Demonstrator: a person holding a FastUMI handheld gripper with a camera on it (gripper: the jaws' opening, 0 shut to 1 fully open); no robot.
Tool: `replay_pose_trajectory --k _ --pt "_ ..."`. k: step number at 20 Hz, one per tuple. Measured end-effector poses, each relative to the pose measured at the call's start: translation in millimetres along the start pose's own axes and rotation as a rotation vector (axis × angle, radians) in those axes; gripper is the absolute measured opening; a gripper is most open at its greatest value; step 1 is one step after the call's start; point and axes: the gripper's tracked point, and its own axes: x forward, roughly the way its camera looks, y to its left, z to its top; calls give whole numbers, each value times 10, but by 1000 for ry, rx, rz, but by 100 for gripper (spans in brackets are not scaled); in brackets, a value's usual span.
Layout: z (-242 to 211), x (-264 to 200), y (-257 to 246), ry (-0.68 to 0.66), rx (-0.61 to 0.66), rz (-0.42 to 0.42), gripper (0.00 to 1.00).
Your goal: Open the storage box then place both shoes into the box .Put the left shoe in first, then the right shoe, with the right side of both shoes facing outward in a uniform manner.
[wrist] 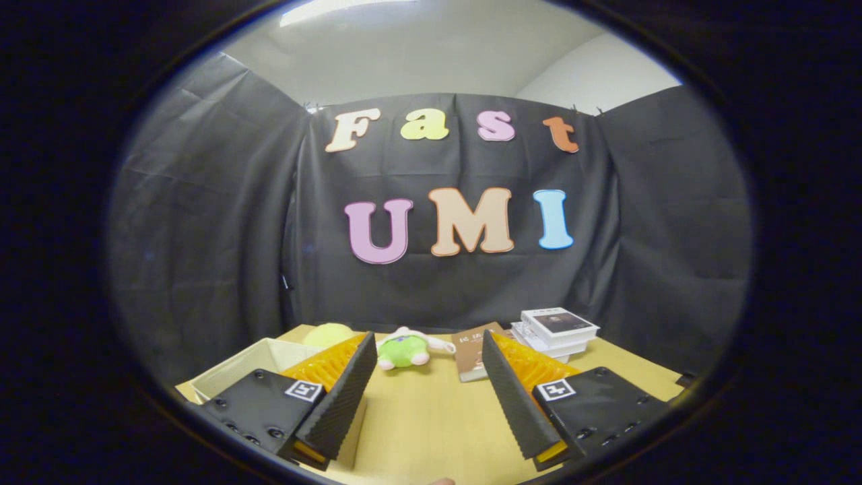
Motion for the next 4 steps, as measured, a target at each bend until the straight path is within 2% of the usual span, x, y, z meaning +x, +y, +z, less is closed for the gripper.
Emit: replay_pose_trajectory --k 4 --pt "-98 8 -244 9 -17 -22 99"
